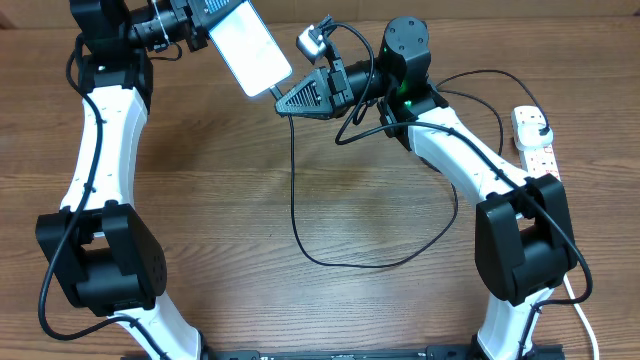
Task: Plug charger to phone and switch on socket
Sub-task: 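Push the connector into the phone's port held by the left gripper, then open the right gripper and withdraw it from the plugged cable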
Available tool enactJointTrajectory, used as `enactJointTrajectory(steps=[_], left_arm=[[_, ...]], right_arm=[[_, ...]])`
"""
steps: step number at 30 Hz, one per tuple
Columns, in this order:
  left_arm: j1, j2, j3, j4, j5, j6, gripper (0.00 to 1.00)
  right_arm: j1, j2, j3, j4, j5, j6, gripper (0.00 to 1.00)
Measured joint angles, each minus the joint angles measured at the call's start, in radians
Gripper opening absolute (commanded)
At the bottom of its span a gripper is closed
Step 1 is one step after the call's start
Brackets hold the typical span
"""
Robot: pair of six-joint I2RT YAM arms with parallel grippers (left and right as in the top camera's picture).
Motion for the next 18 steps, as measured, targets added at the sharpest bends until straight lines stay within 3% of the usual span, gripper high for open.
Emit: enactJointTrajectory(steps=[16, 18], left_arm=[[-0.012, 0.000, 0.000, 0.006, 0.005, 0.023, 0.04], [-0.014, 0.000, 0.000, 0.007, 0.005, 0.025, 0.04]], right_arm=[[0.000, 0.000, 0.000, -0.004, -0.015, 0.000, 0.04], [0.000, 0.000, 0.000, -0.004, -0.017, 0.000, 0.07]])
